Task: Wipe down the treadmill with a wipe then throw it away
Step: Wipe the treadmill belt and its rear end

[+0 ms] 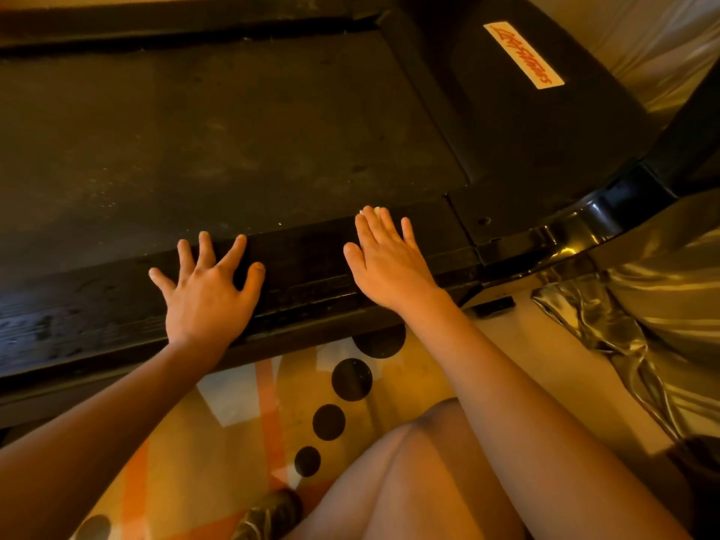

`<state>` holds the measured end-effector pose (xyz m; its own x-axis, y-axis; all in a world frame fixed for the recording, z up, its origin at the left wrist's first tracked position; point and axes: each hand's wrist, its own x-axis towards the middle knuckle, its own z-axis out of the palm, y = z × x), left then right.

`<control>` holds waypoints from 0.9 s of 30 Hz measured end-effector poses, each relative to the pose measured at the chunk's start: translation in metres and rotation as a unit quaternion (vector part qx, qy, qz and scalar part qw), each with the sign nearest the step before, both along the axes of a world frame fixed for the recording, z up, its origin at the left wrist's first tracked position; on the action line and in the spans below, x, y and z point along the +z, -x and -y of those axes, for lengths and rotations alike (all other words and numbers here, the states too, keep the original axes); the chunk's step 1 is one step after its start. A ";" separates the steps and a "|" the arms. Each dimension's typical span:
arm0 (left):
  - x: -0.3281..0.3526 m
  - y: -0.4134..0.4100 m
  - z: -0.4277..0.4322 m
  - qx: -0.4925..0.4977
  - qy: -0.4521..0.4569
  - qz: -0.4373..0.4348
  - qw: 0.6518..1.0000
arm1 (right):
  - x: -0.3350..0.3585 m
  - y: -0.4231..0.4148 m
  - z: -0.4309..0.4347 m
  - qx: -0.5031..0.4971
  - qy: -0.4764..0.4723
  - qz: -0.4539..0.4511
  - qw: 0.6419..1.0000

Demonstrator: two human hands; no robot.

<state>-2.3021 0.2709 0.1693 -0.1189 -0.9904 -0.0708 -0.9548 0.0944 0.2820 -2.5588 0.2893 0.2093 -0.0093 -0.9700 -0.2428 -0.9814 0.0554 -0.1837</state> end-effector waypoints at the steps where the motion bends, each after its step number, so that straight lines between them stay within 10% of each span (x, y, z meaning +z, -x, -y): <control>1: 0.000 0.000 0.000 0.001 0.000 -0.002 1.000 | 0.000 0.001 -0.017 0.004 0.007 0.004 1.000; 27: 0.000 0.001 -0.002 0.012 0.008 -0.002 1.000 | -0.003 0.009 0.001 -0.012 0.001 0.012 1.000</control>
